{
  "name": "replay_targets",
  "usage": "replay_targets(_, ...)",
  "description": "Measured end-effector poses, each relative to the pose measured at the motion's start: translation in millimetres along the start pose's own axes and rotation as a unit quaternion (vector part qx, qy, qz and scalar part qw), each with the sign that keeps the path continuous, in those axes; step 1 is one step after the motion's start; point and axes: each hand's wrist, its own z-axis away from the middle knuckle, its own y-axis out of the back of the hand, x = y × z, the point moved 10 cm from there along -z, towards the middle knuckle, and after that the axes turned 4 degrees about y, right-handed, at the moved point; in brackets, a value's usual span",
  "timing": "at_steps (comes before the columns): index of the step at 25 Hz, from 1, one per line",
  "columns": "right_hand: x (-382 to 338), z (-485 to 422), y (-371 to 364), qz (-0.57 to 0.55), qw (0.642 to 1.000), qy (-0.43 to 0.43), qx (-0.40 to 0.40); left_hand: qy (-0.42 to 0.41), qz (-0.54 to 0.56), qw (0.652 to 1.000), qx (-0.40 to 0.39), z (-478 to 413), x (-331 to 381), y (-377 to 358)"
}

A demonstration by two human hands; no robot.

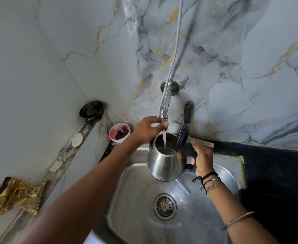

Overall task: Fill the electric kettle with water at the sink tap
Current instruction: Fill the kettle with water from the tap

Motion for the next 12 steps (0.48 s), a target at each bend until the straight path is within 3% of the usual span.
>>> replay_targets(3, 2, 1, 2, -0.008, 1.0, -0.008, 0.008, -0.005, -0.114, 0.989, 0.089, -2, 7, 4)
replay_targets(6, 4, 0, 7, 0.0, 1.0, -0.008, 0.01, 0.059, -0.286, 0.942, 0.163, 6, 16, -2)
replay_targets(9, 8, 8, 7, 0.004, 1.0, -0.01, 0.004, 0.091, -0.283, 0.944, 0.144, 17, 10, -3)
replay_targets(11, 6, 15, 7, 0.002, 1.0, -0.007, -0.003, 0.027, -0.242, 0.954, 0.175, 35, 15, 2)
replay_targets(12, 3, 17, 8, -0.003, 1.0, -0.003, -0.004, -0.048, -0.231, 0.952, 0.196, 49, 28, 1)
